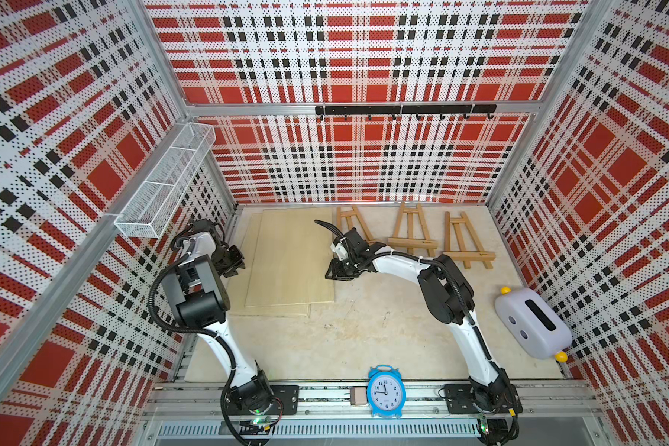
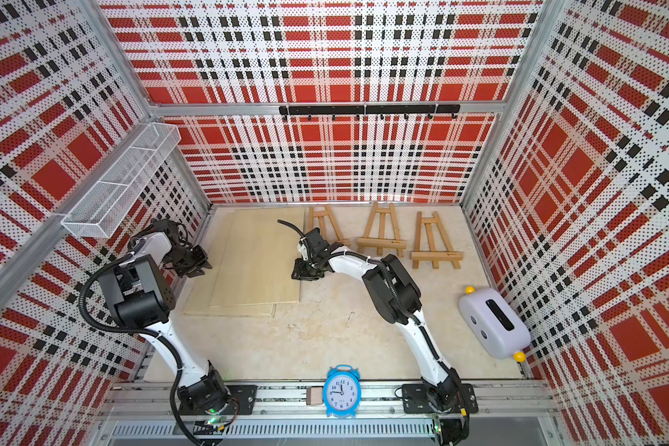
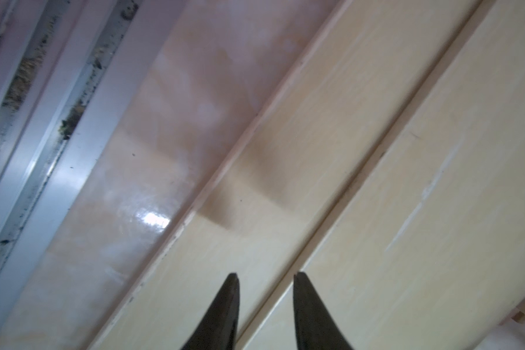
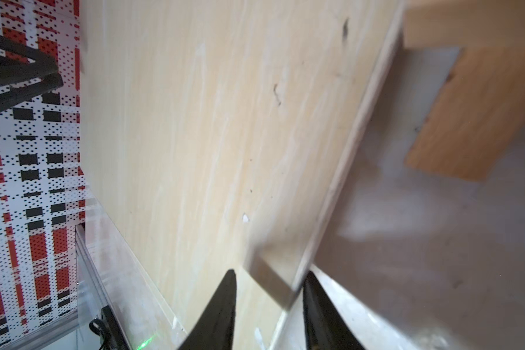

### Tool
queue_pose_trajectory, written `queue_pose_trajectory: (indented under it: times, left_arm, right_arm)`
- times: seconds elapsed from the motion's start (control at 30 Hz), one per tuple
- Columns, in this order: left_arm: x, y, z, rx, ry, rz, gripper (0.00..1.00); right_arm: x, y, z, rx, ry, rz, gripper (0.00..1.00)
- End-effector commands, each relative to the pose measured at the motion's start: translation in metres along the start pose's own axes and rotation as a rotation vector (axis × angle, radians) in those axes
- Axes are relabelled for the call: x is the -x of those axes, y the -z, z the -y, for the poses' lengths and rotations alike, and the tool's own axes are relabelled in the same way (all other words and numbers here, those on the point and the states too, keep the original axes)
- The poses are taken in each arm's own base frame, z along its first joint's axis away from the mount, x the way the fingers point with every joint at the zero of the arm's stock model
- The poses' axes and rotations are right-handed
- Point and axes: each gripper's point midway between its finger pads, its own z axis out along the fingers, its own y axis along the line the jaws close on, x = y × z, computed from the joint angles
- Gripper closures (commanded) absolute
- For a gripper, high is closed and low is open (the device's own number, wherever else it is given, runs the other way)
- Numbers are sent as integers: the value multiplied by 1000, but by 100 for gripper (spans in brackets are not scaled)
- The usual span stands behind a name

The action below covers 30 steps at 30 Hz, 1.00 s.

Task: Disassemble the easel
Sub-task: Adjust the drawing board.

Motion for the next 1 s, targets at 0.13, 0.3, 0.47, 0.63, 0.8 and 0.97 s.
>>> queue_pose_trajectory:
  times: [0.13,0.3,0.47,0.63,0.8,0.97]
  left_arm:
    - [8,4,9,37,-53,10,66]
    - [10,0,12,46,-64,-4,66]
    - [6,-6,10,53,-67,-29,66]
    - [0,-13,6,55,-66,-55,67]
    - [0,-11,5,50,-64,-56,67]
    - [2,-10,7,39,-65,-49,67]
  right_arm:
    - [18,-2,-1,-53,75,40,63]
    - [23,-9,-5,-32,86,27,63]
    - [27,-12,-9,-22,102,27,63]
    - [31,-14,-9,-37,106,22,63]
    - [38,6,-1,-126,111,79,63]
    - [37,14,9,-186,106,90,62]
